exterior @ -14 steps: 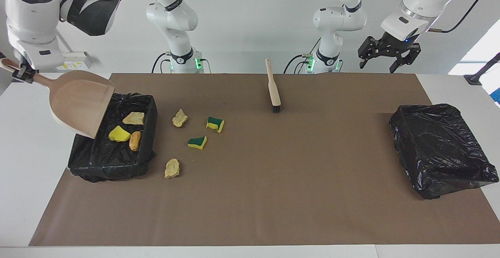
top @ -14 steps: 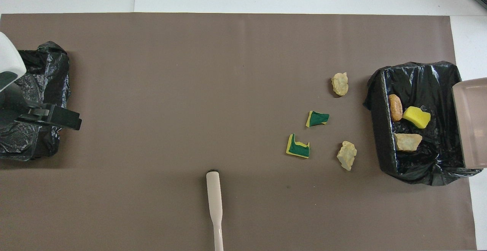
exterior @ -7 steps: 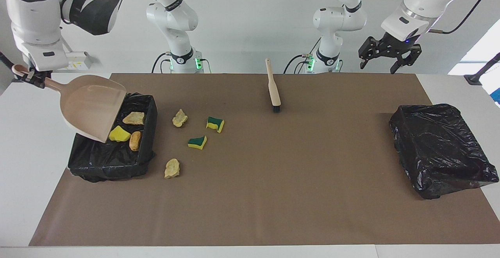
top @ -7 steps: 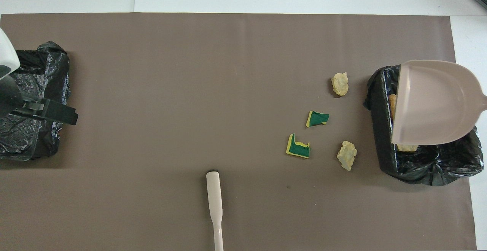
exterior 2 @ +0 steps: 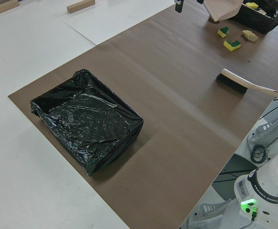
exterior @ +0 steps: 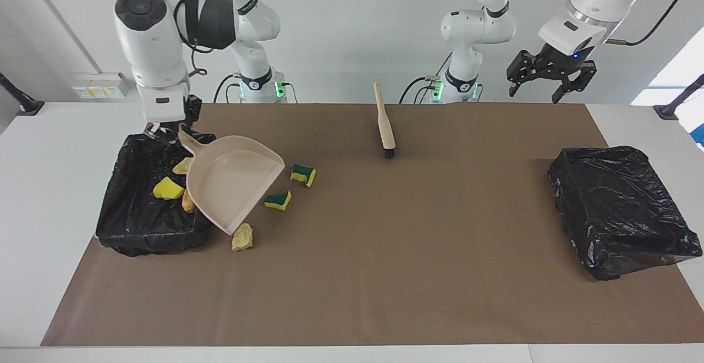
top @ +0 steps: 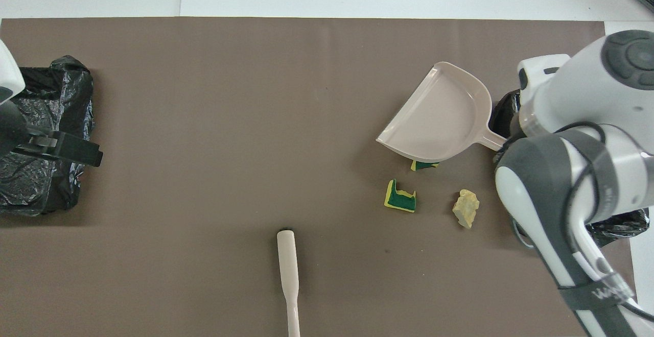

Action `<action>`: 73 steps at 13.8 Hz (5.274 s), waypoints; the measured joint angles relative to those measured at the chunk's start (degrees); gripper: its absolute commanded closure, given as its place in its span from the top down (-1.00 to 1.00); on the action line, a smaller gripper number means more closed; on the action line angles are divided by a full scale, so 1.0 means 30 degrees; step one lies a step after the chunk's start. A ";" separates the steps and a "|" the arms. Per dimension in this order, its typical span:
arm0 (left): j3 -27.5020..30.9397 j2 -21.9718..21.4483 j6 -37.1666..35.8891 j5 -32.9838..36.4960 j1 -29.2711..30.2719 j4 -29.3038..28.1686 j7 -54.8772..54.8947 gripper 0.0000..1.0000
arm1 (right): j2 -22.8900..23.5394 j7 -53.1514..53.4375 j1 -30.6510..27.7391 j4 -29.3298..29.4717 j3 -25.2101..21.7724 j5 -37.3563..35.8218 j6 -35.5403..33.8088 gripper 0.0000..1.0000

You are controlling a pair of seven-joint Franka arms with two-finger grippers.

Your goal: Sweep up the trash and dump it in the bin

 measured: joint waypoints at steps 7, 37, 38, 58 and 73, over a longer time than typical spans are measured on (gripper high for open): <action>0.0399 0.0000 0.0000 0.0004 -0.0050 0.0000 -0.0002 1.00 | 0.3693 1.1051 0.4394 0.0048 0.0006 0.0975 0.5892 -1.00; -0.2659 0.2242 0.7193 0.0007 -0.0935 -0.2314 -0.3867 1.00 | 0.0553 2.7404 1.2081 -0.4499 0.0001 0.3210 0.7203 1.00; -0.3150 0.2745 0.8056 0.0007 -0.1052 -0.2580 -0.4484 1.00 | 0.0102 2.7417 1.2486 -0.5279 0.0005 0.3632 0.7510 1.00; -0.5282 0.8644 1.7389 0.2792 -0.3743 -0.5174 -1.2166 0.92 | -0.1718 3.0500 1.7257 -1.0527 0.0039 0.4933 1.0441 0.45; -0.5229 0.8469 1.5694 0.4083 -0.3713 -0.4699 -0.9863 -1.00 | -0.1796 3.0406 1.6136 -1.0070 -0.0161 0.4970 0.8830 -1.00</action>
